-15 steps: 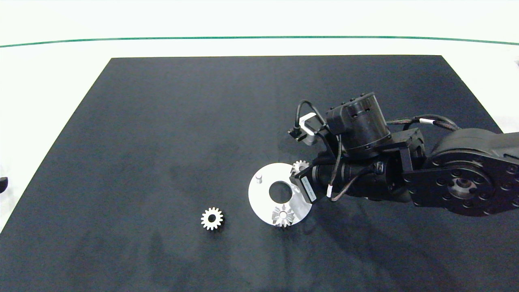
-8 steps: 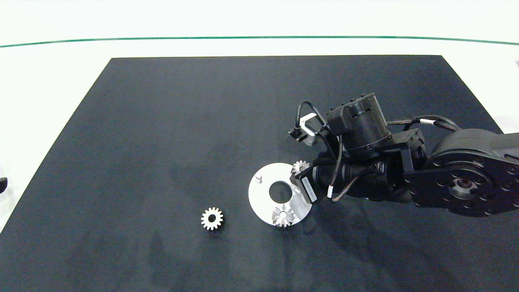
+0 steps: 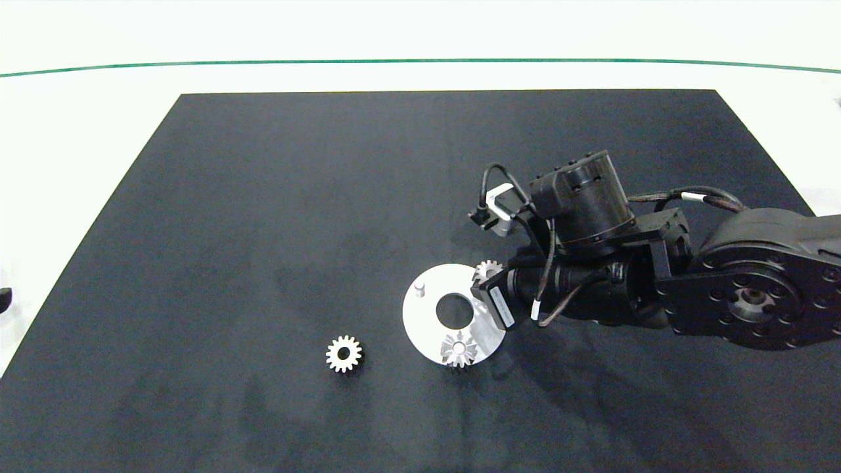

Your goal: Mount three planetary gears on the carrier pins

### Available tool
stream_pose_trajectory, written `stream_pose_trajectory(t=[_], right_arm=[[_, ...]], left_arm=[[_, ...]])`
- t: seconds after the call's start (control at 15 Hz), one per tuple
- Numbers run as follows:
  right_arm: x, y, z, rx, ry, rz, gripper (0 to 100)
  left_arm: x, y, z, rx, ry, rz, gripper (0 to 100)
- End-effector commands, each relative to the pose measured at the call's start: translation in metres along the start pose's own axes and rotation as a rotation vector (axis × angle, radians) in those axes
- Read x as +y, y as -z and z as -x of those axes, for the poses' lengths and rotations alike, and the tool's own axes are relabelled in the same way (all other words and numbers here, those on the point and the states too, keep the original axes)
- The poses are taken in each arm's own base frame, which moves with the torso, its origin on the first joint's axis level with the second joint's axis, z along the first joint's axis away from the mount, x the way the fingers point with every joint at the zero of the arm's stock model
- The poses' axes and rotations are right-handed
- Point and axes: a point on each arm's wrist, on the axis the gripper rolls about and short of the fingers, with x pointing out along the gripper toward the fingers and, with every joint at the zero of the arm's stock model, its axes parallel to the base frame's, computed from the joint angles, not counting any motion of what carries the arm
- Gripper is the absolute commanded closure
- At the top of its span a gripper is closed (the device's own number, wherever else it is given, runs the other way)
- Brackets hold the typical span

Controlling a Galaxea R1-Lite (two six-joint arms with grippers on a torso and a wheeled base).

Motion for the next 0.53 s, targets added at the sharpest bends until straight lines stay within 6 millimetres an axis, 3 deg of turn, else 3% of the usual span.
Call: stream_pose_trajectory(t=[0.07, 0.53], right_arm=[[-0.001, 0.0003, -0.0001, 0.002, 0.01, 0.003, 72], [0.0011, 0.0027, 0.0009, 0.008, 0.006, 0.005, 72]], left_arm=[[-0.0001, 0.0004, -0.0002, 0.005, 0.0, -0.002, 0], [0.0, 0.0004, 0.0003, 0.003, -0.002, -0.001, 0]])
